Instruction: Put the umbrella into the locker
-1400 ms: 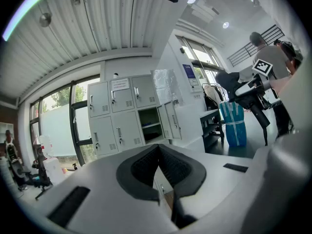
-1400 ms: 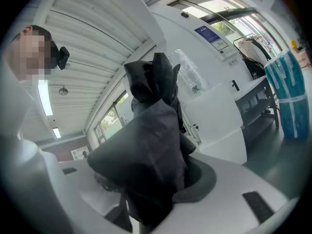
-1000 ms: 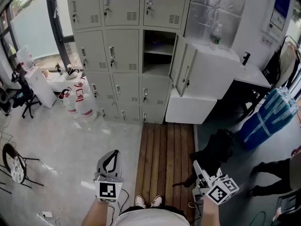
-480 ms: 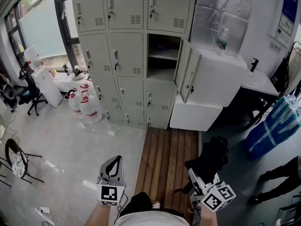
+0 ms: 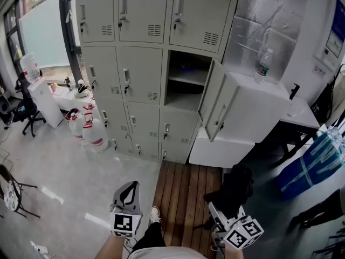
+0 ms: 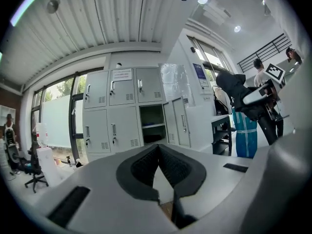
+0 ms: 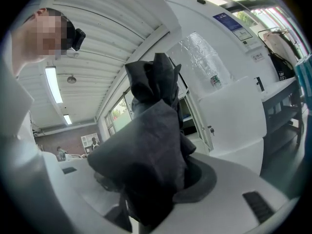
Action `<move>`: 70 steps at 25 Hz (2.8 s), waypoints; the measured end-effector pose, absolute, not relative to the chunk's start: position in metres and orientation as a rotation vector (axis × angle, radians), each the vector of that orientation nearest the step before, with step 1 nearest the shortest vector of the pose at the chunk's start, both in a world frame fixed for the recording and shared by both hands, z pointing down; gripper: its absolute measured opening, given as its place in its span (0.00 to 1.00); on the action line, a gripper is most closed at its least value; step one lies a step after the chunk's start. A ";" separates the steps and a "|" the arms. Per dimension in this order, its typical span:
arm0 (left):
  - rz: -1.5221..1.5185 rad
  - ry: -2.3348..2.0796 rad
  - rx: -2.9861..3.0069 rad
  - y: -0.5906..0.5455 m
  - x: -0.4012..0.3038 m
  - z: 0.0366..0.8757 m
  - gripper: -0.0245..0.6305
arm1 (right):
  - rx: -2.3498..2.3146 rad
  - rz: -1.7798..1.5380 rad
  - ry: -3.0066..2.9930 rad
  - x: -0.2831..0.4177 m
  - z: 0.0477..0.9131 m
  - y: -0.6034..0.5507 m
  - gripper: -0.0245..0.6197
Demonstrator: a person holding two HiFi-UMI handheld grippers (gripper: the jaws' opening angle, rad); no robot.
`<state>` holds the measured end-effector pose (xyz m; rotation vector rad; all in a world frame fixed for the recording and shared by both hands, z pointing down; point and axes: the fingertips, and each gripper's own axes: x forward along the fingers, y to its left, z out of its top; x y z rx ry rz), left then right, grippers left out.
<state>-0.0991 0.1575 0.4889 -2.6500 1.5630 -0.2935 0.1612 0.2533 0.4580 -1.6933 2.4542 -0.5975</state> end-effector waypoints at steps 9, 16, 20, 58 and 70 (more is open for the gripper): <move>-0.229 1.460 -2.708 -0.013 -0.087 0.466 0.07 | -1.752 -0.615 2.421 0.157 0.438 0.086 0.40; -0.227 1.381 -2.775 -0.094 -0.078 0.467 0.07 | -1.796 -0.619 2.385 0.151 0.428 0.022 0.40; -0.198 1.342 -2.806 -0.118 -0.057 0.466 0.07 | -1.813 -0.643 2.360 0.158 0.433 0.005 0.41; -0.169 1.479 -2.671 -0.191 -0.008 0.444 0.07 | -1.703 -0.546 2.598 0.199 0.437 -0.217 0.41; -0.097 1.432 -2.680 -0.202 -0.002 0.430 0.07 | -1.881 -0.414 2.664 0.194 0.435 -0.273 0.41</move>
